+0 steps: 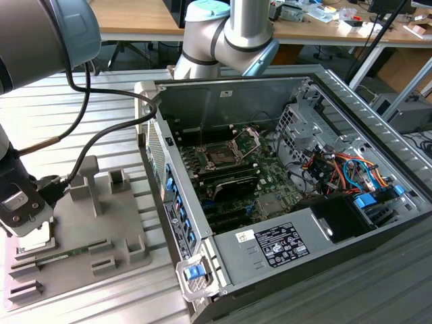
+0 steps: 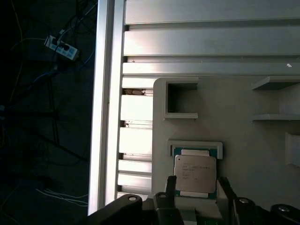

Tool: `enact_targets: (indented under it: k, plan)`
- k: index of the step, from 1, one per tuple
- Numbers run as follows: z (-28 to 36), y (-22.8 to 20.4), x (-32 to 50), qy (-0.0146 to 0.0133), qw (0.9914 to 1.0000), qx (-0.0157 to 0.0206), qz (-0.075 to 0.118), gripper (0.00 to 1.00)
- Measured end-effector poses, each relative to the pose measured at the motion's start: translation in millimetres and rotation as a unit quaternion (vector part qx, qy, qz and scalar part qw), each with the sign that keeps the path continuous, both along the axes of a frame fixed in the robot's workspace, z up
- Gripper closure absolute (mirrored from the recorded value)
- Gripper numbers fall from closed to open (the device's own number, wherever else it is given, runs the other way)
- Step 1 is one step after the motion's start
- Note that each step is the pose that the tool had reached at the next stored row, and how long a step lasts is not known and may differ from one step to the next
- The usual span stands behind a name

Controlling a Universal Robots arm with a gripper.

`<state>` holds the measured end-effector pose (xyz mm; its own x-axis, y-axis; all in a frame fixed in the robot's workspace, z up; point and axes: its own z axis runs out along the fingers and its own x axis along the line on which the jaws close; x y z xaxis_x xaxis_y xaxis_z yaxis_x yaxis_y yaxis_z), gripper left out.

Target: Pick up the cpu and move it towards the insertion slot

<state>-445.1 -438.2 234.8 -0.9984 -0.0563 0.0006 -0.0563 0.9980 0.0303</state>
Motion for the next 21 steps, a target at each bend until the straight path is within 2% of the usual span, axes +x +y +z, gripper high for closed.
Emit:
enact_targets:
  k: [2,3,4,6,7,21]
  plan:
    - [0.0,0.0,0.0,0.0,1.0,0.0,0.0,0.4]
    - [0.0,0.0,0.0,0.0,1.0,0.0,0.0,0.4]
    - [-0.1,0.0,0.0,0.0,1.0,0.0,0.0,0.22]
    - [-0.1,0.0,0.0,0.0,1.0,0.0,0.0,0.22]
    - [-0.1,0.0,0.0,0.0,1.0,0.0,0.0,0.16]
    - [-2.0,0.0,0.0,0.0,1.0,0.0,0.0,0.16]
